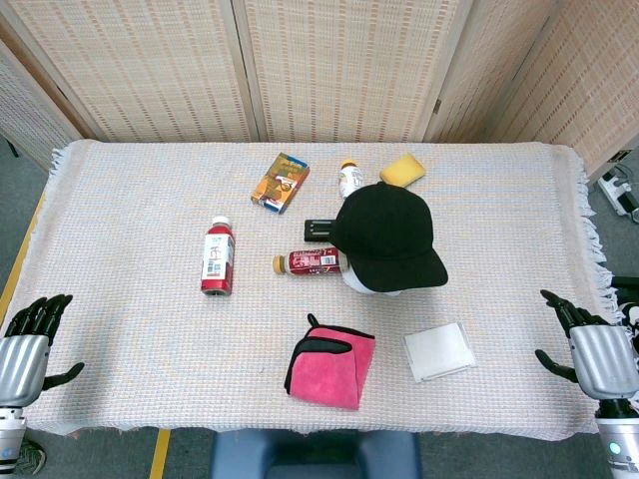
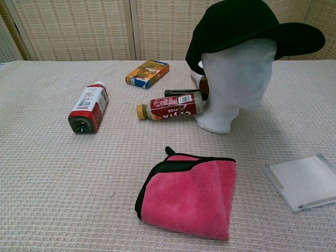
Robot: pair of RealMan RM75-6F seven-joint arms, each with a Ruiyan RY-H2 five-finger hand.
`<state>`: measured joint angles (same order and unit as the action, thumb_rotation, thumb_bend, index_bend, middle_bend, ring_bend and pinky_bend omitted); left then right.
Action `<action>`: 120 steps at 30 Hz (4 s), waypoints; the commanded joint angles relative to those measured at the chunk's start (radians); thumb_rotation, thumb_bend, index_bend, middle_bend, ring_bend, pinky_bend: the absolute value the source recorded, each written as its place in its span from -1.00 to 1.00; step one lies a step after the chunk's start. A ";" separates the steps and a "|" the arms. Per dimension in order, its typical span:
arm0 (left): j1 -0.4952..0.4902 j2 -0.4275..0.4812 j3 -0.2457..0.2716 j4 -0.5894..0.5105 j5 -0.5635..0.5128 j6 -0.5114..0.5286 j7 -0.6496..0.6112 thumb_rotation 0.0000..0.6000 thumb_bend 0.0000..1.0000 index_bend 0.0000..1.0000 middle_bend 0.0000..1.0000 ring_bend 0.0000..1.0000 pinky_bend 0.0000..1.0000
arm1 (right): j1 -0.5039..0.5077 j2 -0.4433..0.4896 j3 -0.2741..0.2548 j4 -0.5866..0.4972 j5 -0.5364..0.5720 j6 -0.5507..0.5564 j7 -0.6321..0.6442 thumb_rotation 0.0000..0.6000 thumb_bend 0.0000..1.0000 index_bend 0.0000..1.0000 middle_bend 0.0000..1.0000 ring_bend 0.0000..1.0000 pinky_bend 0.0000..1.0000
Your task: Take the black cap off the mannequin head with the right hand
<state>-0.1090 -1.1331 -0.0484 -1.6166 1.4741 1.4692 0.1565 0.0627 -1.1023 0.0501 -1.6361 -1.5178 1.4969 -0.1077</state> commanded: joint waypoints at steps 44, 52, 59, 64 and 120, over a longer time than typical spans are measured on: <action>0.013 0.030 0.013 -0.018 0.002 0.000 -0.062 1.00 -0.68 -0.78 -0.74 -0.80 -0.65 | 0.364 -0.162 0.180 -0.056 -0.106 -0.181 -0.085 1.00 -0.58 -0.37 -0.23 0.55 0.87; 0.017 0.032 0.015 -0.010 -0.002 -0.003 -0.082 1.00 -0.68 -0.78 -0.74 -0.80 -0.65 | 0.398 -0.235 0.193 0.007 -0.107 -0.148 -0.088 1.00 -0.16 0.07 0.04 0.65 0.99; 0.017 0.033 0.015 -0.007 -0.001 -0.006 -0.089 1.00 -0.68 -0.78 -0.74 -0.80 -0.65 | 0.423 -0.282 0.205 0.057 -0.116 -0.113 -0.062 1.00 -0.01 0.41 0.25 0.73 1.00; 0.017 0.033 0.016 -0.008 -0.002 -0.009 -0.091 1.00 -0.68 -0.78 -0.74 -0.80 -0.65 | 0.441 -0.298 0.230 0.081 -0.113 -0.086 -0.063 1.00 0.06 0.52 0.32 0.76 1.00; -0.017 0.003 0.026 -0.015 0.005 -0.063 -0.088 1.00 -0.68 -0.84 -0.74 -0.83 -0.67 | 0.611 -0.226 0.338 0.473 0.132 -0.162 0.040 1.00 0.17 0.70 0.43 0.81 1.00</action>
<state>-0.1266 -1.1302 -0.0236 -1.6304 1.4773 1.4055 0.0685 0.7090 -1.3655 0.4156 -1.1328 -1.3751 1.3236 -0.0815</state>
